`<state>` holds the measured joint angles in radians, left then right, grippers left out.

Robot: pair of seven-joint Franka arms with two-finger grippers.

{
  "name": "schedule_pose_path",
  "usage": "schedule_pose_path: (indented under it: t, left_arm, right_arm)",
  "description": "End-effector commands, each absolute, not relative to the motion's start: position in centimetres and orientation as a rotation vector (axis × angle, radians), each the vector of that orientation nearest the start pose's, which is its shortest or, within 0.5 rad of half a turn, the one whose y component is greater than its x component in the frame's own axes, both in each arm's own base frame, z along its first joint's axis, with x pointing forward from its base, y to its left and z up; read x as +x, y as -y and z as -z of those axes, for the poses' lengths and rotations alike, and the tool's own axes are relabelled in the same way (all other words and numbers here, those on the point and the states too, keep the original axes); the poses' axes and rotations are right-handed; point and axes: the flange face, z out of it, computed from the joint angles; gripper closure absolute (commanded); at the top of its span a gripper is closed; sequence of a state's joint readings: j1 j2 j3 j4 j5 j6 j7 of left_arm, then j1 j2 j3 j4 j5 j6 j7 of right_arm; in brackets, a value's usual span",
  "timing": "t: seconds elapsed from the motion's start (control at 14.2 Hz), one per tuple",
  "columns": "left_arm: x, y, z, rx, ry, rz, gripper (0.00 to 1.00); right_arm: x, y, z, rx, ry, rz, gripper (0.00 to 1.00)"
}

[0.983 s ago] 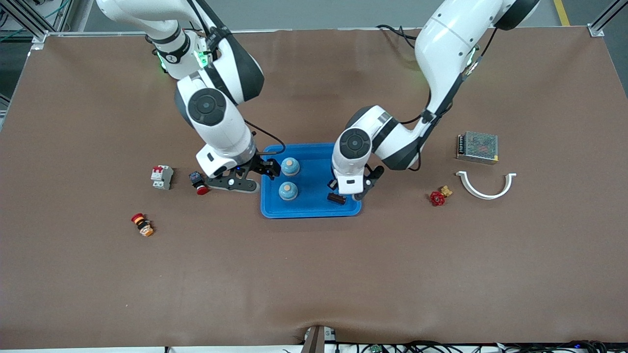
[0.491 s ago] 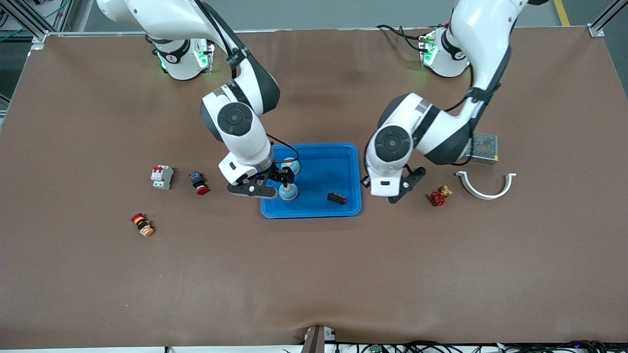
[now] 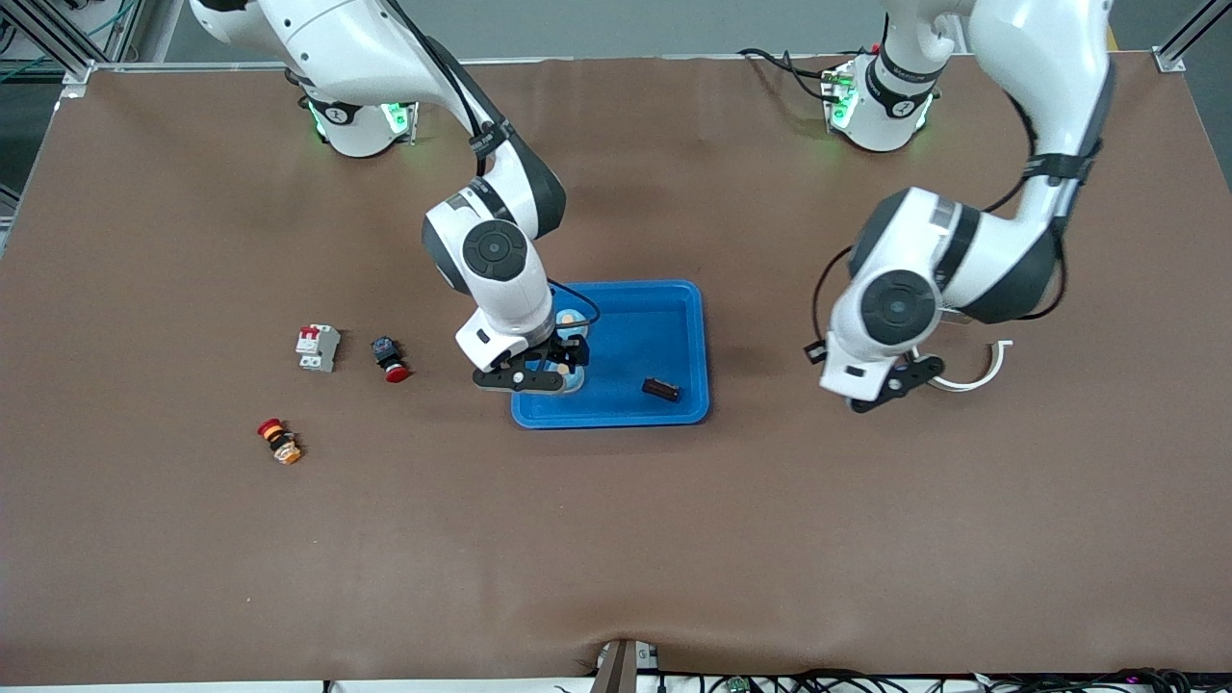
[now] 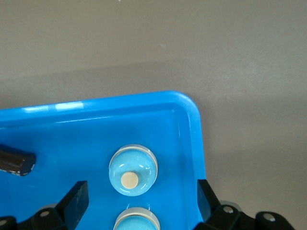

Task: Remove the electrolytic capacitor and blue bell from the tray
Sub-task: 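Carry the capacitor toward the white arch while the right gripper grasps a bell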

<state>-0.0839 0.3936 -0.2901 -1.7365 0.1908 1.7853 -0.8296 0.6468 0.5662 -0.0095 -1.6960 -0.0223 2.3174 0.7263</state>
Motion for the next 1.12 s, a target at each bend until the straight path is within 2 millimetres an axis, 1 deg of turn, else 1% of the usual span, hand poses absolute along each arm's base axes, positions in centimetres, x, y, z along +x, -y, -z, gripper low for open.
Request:
schedule_pose_path:
  t: [0.0, 0.07, 0.14, 0.21, 0.42, 0.49, 0.7, 0.84, 0.98, 1.05]
  left_arm:
    - [57.8, 14.3, -33.8, -2.854, 0.379, -0.396, 1.0]
    - [57.9, 12.8, -33.5, -2.863, 0.349, -0.417, 1.0]
    - [58.1, 10.8, -33.1, -2.871, 0.316, -0.435, 1.0]
    - [58.2, 9.0, -32.6, -2.871, 0.277, -0.454, 1.0]
    - [57.9, 5.5, -31.1, -2.908, 0.159, -0.49, 1.0]
    - [57.8, 4.1, -30.4, -2.921, 0.144, -0.493, 1.0]
    - [56.8, 0.5, -27.6, -2.964, 0.098, -0.478, 1.0]
    - [56.1, -0.6, -26.1, -2.945, 0.036, -0.431, 1.0]
    - [55.3, -1.3, -24.6, -2.953, 0.028, -0.393, 1.0]
    - [54.9, -1.3, -23.7, -2.968, 0.022, -0.366, 1.0]
  right_arm:
    - [54.7, -41.2, -26.0, -3.132, -0.109, 0.121, 0.0]
    - [54.7, -41.3, -25.3, -3.134, -0.106, 0.117, 0.0]
    - [54.4, -41.6, -24.7, -3.136, -0.096, 0.113, 0.0]
    - [54.3, -41.8, -24.5, -3.133, -0.09, 0.119, 0.0]
    - [54.1, -42.1, -23.4, -3.136, -0.084, 0.11, 0.0]
    - [53.7, -42.6, -22.9, -3.134, -0.069, 0.113, 0.0]
    - [53.3, -43.1, -21.8, -3.133, -0.053, 0.113, 0.0]
    - [53.1, -43.2, -21.1, -3.133, -0.047, 0.113, 0.0]
    - [53.2, -43.1, -20.9, -3.135, -0.054, 0.108, 0.0]
    - [53.2, -43.0, -20.7, -3.136, -0.056, 0.106, 0.0]
